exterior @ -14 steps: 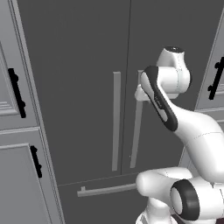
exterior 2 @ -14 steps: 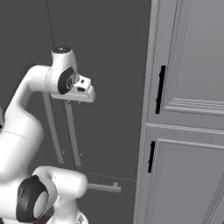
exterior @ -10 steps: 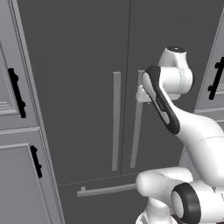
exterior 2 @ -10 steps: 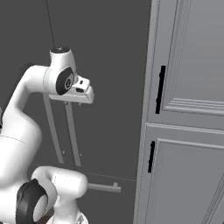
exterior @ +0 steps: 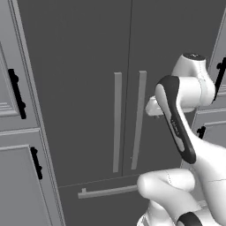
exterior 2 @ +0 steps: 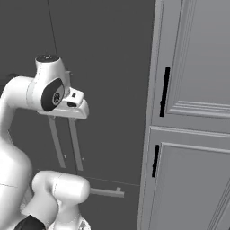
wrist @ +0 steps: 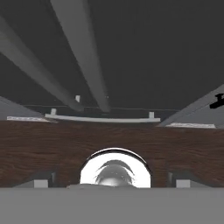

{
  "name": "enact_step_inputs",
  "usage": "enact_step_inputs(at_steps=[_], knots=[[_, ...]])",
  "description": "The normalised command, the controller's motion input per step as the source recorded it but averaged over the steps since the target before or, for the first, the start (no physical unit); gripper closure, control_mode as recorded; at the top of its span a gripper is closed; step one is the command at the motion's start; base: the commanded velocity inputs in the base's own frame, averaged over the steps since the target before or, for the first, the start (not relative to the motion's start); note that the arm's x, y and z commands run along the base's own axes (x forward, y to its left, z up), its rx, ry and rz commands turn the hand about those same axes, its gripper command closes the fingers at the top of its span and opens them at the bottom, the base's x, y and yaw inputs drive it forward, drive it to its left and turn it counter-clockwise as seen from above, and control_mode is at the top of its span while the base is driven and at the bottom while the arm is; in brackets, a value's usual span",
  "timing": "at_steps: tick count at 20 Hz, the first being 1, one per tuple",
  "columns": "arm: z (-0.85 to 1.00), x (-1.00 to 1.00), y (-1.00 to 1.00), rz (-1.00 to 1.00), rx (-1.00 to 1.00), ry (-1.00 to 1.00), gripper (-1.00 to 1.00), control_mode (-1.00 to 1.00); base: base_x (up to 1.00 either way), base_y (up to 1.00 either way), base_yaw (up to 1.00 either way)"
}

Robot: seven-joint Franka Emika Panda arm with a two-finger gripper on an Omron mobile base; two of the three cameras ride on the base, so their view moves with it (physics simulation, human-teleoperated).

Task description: Grab a lemon wedge from the fridge and one ice cube from the ice bowl, and put them in the glass of lemonade.

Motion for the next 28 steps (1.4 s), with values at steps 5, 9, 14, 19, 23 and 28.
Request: enact_step_inputs(at_steps=[5, 9, 14, 19, 23, 28], knots=[[0.0, -0.29, 0.0, 0.0, 0.0, 0.0, -1.0, 1.0, -0.48, 0.04, 0.04], [0.0, 0.0, 0.0, 0.0, 0.0, 0.0, -1.0, 1.0, -1.0, 0.54, 0.14], [0.0, 0.0, 0.0, 0.0, 0.0, 0.0, -1.0, 1.0, -0.66, 0.63, 0.13], [0.0, 0.0, 0.0, 0.0, 0.0, 0.0, -1.0, 1.0, -0.03, -0.03, -0.44], [0.0, 0.0, 0.0, 0.0, 0.0, 0.0, -1.0, 1.0, 0.03, -0.31, -0.81], [0.0, 0.0, 0.0, 0.0, 0.0, 0.0, -1.0, 1.0, 0.54, -0.2, -0.59]])
